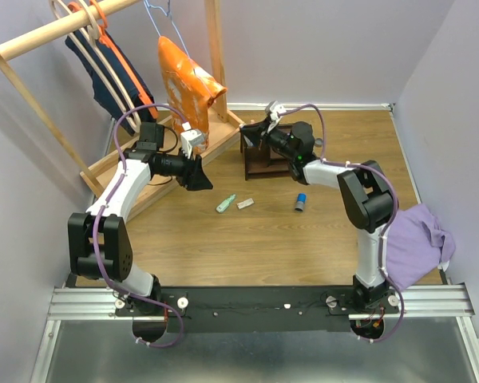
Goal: Sort the stationery into containers
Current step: Place the pen in the storage box, then pick up the stationery from the center of the board.
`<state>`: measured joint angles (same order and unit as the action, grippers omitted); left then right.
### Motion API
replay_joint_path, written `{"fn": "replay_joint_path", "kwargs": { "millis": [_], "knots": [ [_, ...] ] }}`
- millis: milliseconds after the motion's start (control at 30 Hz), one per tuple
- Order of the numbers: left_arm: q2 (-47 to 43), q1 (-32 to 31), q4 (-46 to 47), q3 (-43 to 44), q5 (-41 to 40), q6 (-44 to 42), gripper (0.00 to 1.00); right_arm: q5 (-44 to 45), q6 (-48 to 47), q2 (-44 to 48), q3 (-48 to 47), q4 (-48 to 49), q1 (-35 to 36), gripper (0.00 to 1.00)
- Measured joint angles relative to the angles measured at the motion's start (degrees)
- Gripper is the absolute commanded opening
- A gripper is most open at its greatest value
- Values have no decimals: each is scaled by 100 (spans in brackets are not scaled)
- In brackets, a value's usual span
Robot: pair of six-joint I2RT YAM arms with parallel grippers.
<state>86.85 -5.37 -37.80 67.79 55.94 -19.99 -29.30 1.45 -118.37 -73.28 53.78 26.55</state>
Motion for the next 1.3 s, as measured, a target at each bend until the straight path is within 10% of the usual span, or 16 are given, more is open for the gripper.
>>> {"fn": "replay_joint_path", "kwargs": {
  "millis": [200,667,900,1300],
  "knots": [
    [0,-2,13,-4,0,2,60,107,-63,190,212,-85,0,50],
    [-584,-114,409,-365,-20,234,62,756,-761,2549,216,-2623,0,61],
    [-1331,-350,798,-942,-116,540,63,2253,782,3794,197,-5683,-90,64],
    [-1379,-376,817,-1165,-221,649,63,2559,3075,2962,463,-8485,-612,69]
  ]
}}
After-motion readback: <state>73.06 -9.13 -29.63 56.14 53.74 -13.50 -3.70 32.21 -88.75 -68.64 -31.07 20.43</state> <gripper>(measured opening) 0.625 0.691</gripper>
